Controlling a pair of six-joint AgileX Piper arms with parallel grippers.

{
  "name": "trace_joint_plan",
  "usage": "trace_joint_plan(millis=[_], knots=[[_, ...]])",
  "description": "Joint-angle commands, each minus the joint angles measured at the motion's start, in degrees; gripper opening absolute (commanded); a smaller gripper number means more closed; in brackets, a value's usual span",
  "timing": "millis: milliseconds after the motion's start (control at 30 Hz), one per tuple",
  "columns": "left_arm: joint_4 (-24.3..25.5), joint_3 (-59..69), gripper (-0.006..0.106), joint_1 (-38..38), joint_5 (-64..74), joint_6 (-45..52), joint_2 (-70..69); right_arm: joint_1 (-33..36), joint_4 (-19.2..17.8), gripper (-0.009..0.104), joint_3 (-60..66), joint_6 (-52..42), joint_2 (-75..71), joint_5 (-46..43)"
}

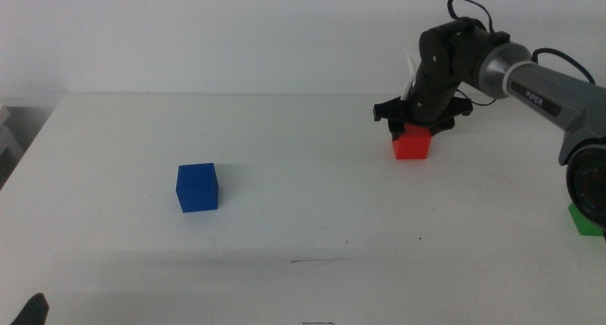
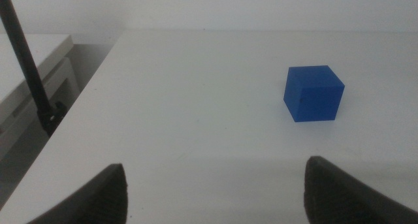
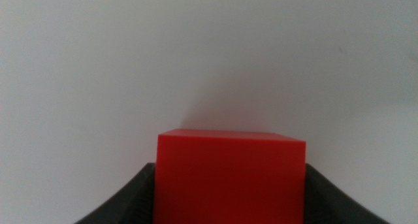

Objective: Stack red cubes first, then green, then blue cubes in a specific spot.

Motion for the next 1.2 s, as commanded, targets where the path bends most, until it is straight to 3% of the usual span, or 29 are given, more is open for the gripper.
trace_joint_plan(millis=[0,167,433,733,1167], knots=[[-0.6,-0.4,0.091,0.1,-4.5,-0.8,-1.3,0.3,-1.2,-0.001,-2.0,-0.2,-6.6,1.5],[-0.6,-0.4,0.091,0.1,-4.5,-0.8,-1.3,2.1,-0.8,-0.001,4.3,4.7,-14.0,5.5],[-0.6,-0.4,0.091,0.1,-4.5,-0.8,-1.3,12.6,-4.1,-0.001,31.1,13.1,-29.1,-12.3],[-0.6,-0.4,0.091,0.1,-4.5,-0.8,-1.3,24.5,-8.9,-0.001,31.6,26.2,-26.9,-11.9],[-0.6,-0.4,0.091,0.1,-4.5,-0.8,-1.3,27.6,-9.0,-0.001,28.8,31.2,-21.3,-7.4]])
